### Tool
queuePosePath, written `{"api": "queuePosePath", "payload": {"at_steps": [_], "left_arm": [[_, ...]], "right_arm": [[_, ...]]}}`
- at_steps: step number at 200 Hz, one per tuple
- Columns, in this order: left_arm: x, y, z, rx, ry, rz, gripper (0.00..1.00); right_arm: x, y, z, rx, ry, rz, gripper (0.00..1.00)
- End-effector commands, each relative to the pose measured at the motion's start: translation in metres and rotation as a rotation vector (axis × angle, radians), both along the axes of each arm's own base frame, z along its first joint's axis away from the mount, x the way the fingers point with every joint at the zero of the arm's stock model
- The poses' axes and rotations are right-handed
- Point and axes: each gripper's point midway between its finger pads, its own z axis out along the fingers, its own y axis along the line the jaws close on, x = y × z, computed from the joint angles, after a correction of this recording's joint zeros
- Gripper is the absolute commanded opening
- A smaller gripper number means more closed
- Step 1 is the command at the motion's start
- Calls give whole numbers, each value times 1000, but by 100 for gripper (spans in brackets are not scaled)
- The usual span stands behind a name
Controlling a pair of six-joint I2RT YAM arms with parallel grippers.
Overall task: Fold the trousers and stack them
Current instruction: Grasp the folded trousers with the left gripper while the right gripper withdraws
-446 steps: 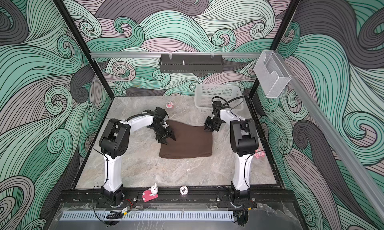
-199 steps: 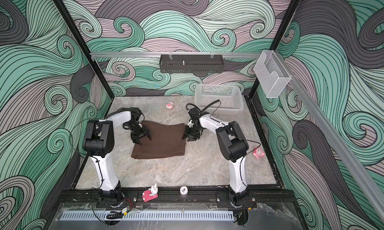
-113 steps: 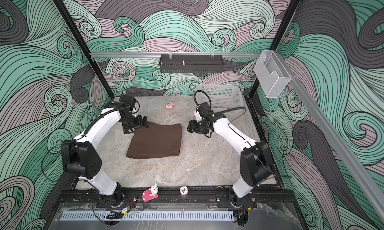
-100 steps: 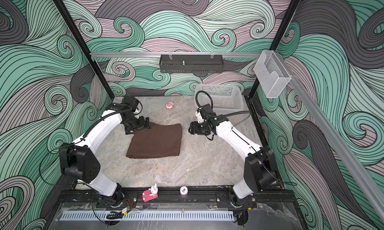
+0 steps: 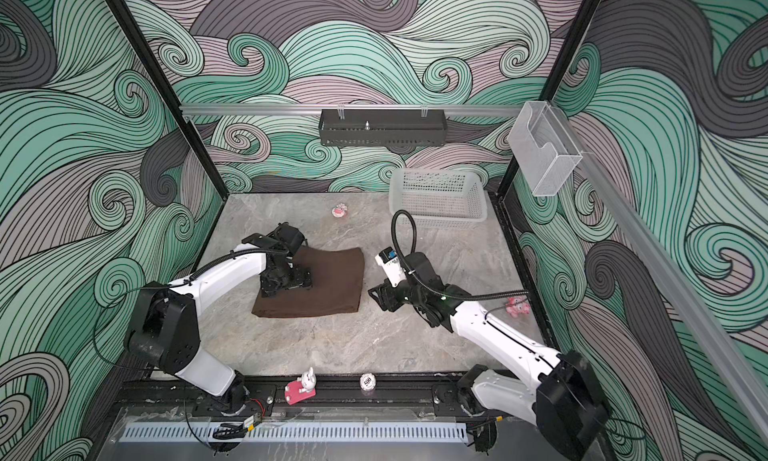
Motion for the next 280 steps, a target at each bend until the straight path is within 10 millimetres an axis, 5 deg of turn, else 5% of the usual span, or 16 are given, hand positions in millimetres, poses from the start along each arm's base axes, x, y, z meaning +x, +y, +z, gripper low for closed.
{"api": "queuePosePath", "payload": {"at_steps": [1,50,98,223,280], "left_arm": [[10,-5,-7,12,-23,35,98],[0,-31,-44,-5,100,-58,99],[1,1,-70,147,231,-34,97],[120,145,-64,285,240,-1,95],[184,187,-55,315,191,-14,95]], "right_arm": [[-12,18,8,38,-66,119,64],[-10,24,-6,-4,-30,118,63],[-4,21,-8,-76,-27,118,63],[25,31,-3,-174,-35,104,61],[24,28,0,-180,4,79,61]]}}
